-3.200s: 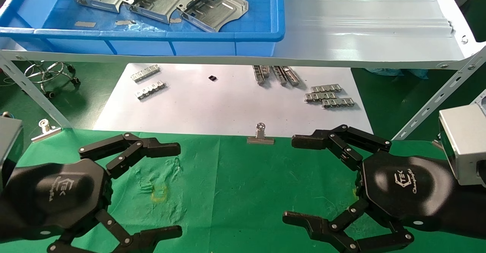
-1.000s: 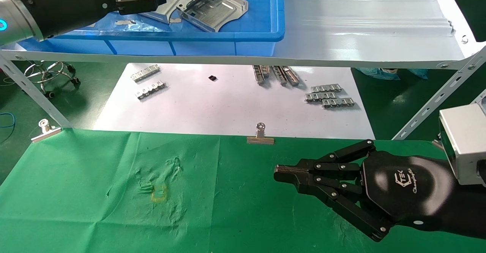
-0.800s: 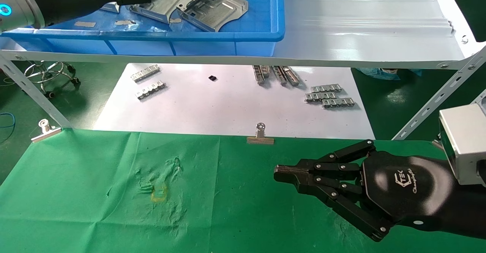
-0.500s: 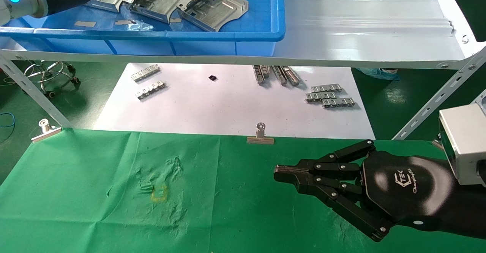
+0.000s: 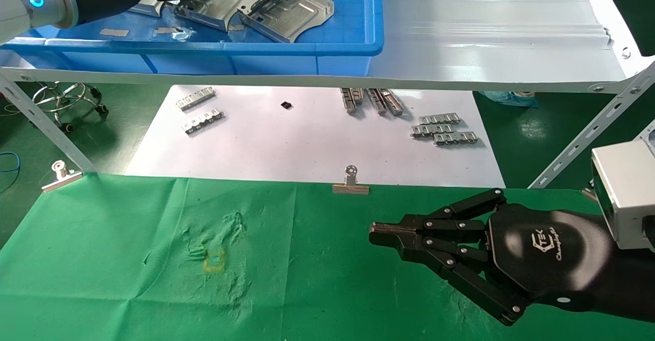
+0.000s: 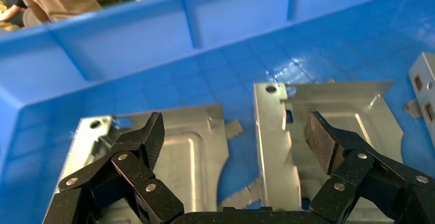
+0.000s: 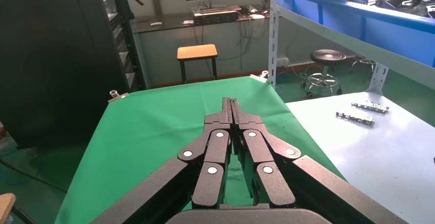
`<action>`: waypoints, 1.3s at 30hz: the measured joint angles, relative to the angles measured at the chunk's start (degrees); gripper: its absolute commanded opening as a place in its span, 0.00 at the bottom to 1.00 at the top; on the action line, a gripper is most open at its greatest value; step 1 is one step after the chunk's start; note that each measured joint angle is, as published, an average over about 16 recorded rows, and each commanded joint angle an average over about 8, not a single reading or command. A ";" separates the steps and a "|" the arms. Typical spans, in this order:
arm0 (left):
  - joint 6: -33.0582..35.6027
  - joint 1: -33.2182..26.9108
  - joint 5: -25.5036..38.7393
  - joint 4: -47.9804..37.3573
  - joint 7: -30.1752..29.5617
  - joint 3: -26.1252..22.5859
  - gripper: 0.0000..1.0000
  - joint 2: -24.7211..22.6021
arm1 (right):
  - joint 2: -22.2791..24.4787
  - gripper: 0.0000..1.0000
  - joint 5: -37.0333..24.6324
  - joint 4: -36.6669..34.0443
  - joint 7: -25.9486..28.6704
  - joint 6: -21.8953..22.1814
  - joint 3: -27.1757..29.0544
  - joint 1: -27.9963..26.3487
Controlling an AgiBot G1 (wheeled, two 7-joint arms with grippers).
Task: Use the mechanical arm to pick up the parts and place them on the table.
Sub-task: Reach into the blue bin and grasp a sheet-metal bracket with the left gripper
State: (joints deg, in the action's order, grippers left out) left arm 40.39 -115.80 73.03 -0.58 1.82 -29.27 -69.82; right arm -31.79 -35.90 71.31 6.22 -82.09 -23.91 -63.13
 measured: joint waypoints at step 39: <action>-1.80 0.69 1.77 0.51 -1.28 -1.24 0.00 -0.95 | 0.00 0.00 0.00 0.00 0.00 0.00 0.00 0.00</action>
State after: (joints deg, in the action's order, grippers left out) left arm 38.59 -115.11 74.79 -0.07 0.54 -30.51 -70.77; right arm -31.79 -35.89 71.31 6.22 -82.09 -23.91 -63.13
